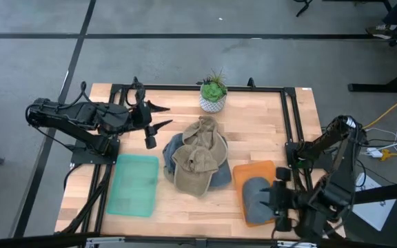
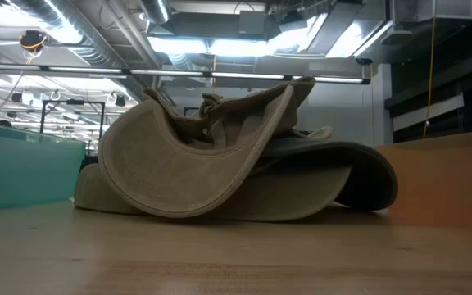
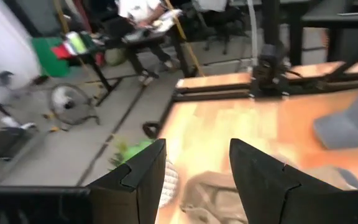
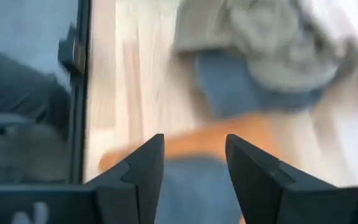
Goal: Pick & Place hat
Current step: Put the brown cap into the blue bin
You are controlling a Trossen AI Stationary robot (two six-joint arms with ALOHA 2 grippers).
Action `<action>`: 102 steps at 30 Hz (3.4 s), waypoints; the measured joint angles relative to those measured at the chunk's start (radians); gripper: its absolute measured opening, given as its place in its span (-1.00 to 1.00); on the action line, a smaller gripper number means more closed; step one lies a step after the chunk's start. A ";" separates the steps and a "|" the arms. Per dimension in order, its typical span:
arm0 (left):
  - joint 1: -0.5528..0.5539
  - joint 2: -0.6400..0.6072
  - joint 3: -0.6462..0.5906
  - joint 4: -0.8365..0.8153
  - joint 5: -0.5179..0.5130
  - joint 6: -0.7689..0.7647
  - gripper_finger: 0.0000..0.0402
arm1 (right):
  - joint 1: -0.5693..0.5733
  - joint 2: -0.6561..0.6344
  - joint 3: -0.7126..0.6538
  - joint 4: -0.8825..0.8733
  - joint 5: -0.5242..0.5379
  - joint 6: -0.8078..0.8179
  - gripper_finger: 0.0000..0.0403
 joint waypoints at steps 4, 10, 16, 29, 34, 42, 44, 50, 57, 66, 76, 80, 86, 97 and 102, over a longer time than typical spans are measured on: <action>-0.022 0.005 0.000 -0.051 0.112 -0.054 -0.15 | -0.126 0.016 0.000 0.111 0.014 -0.175 -0.15; -0.096 0.046 0.000 -0.140 0.177 -0.073 -0.15 | -0.321 0.059 -0.001 0.168 0.014 -0.199 -0.15; -0.174 0.104 0.000 -0.254 0.176 -0.073 -0.16 | -0.481 0.097 -0.001 0.192 -0.071 -0.104 -0.15; -0.243 0.310 -0.032 -0.284 0.171 -0.018 -0.16 | -0.753 0.115 -0.005 0.270 -0.306 -0.221 -0.15; -0.243 0.374 -0.109 -0.236 0.175 -0.026 -0.16 | -0.785 0.115 -0.072 0.297 -0.389 -0.199 -0.15; -0.279 0.364 -0.164 -0.166 0.175 -0.114 -0.16 | -0.708 0.109 -0.158 0.308 -0.449 -0.052 -0.15; -0.294 0.354 -0.164 -0.147 0.165 -0.114 -0.16 | -0.670 0.108 -0.158 0.325 -0.428 0.001 -0.15; -0.321 0.349 -0.164 -0.135 0.142 -0.114 -0.16 | -0.558 0.108 -0.158 0.398 -0.289 0.171 -0.15; -0.327 0.349 -0.166 -0.132 0.146 -0.118 -0.16 | -0.504 0.154 -0.158 0.483 -0.156 0.293 -0.15; -0.369 0.349 -0.204 -0.109 0.136 -0.175 -0.16 | -0.503 0.261 -0.158 0.591 -0.173 0.295 -0.15; -0.406 0.349 -0.206 -0.105 0.096 -0.185 -0.16 | -0.498 0.277 -0.158 0.601 -0.198 0.427 -0.15; -0.406 0.349 -0.206 -0.107 0.095 -0.162 -0.16 | -0.500 0.318 -0.157 0.606 -0.207 0.456 -0.15; -0.405 0.349 -0.206 -0.115 0.094 -0.142 -0.16 | -0.513 0.392 -0.158 0.653 -0.190 0.454 -0.15; -0.405 0.349 -0.207 -0.128 0.042 -0.151 -0.16 | -0.514 0.420 -0.157 0.688 -0.078 0.365 -0.87; -0.406 0.314 -0.207 -0.131 0.027 -0.166 -0.16 | -0.497 0.415 -0.154 0.676 -0.003 0.313 -0.87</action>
